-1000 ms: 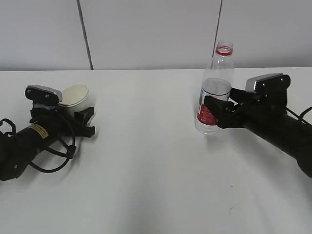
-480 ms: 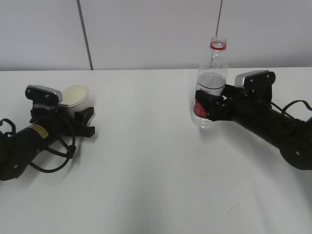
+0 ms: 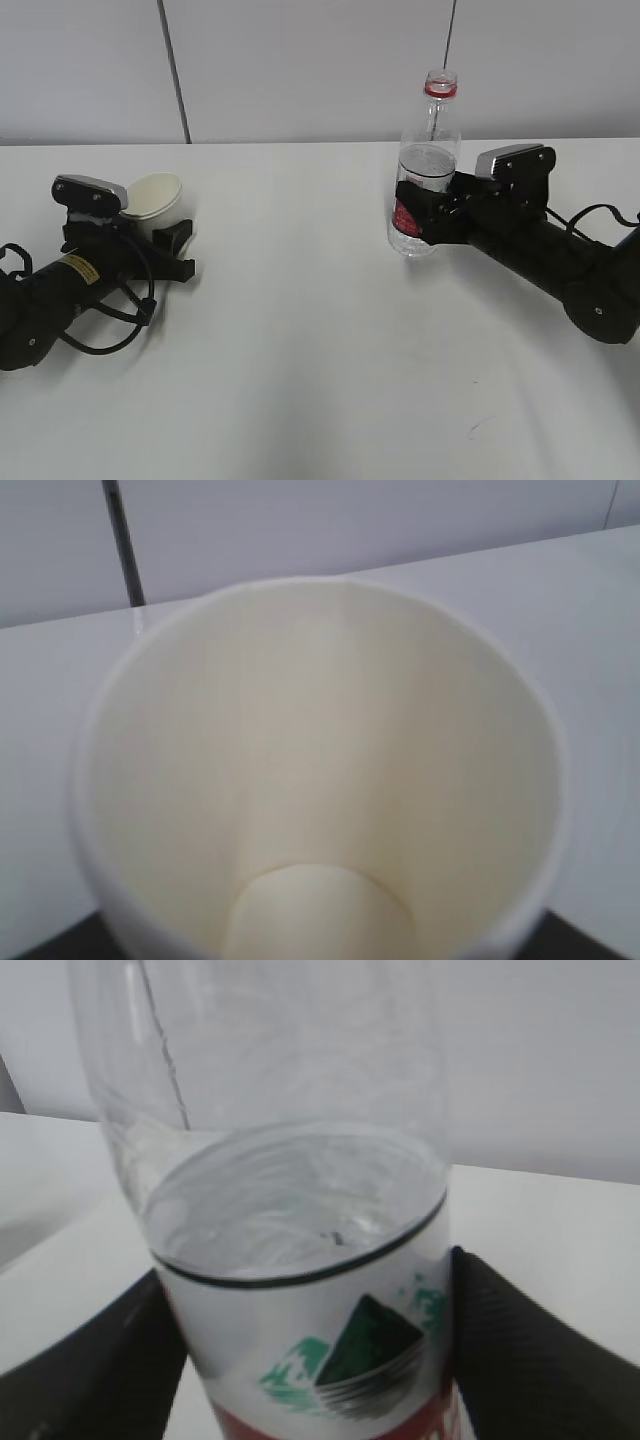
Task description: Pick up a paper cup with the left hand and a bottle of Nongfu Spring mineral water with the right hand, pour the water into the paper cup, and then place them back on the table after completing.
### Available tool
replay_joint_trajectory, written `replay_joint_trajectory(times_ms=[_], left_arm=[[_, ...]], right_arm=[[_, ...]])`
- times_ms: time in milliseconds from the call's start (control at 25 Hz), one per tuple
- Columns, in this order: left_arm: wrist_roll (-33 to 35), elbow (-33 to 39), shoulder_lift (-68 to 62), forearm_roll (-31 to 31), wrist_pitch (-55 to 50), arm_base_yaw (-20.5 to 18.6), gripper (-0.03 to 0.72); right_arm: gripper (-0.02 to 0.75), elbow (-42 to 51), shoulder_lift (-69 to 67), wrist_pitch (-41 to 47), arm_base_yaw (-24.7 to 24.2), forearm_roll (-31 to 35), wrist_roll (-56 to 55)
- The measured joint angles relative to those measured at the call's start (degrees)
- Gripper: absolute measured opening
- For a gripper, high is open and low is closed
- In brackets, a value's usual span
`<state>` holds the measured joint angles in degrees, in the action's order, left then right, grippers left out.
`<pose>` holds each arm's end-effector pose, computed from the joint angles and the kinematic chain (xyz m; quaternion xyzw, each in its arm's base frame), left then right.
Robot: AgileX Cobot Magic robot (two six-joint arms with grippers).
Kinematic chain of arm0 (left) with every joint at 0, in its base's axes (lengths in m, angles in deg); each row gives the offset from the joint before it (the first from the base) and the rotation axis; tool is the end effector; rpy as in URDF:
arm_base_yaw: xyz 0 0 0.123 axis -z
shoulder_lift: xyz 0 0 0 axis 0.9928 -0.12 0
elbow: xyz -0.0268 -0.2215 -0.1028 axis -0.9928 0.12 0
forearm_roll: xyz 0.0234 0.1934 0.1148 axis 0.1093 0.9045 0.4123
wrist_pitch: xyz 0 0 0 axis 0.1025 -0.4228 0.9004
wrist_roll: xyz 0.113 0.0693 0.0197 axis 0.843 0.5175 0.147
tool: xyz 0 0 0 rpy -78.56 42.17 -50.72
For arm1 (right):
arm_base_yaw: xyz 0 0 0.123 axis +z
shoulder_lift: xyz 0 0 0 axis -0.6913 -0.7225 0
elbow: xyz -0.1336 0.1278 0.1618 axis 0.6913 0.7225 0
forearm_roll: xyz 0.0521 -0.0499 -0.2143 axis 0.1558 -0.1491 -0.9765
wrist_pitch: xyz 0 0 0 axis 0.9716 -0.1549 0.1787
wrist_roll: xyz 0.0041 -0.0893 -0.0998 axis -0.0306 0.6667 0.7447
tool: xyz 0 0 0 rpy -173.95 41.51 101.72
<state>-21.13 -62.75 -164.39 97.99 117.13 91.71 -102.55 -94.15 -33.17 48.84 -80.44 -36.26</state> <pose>0.3769 -0.0926 0.0395 0.1690 0.7602 -0.1267 0.6145 0.3948 0.0865 0.0851 -0.1403 0.7172 0.1939 0.6545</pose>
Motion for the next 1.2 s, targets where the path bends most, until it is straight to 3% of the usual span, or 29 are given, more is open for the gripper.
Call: replay_joint_trajectory(times_ms=[360, 760, 1200], left_arm=[[0.0, 0.0, 0.0, 0.5, 0.0, 0.0, 0.351], [-1.7, 0.0, 0.0, 9.6, 0.4, 0.4, 0.351], [-3.2, 0.0, 2.3, 13.2, -0.1, 9.4, 0.351]], right_arm=[[0.469, 0.0, 0.0, 0.0, 0.0, -0.2, 0.0], [0.416, 0.0, 0.0, 0.0, 0.0, -0.4, -0.1], [0.411, 0.0, 0.0, 0.4, 0.0, -0.3, 1.0]])
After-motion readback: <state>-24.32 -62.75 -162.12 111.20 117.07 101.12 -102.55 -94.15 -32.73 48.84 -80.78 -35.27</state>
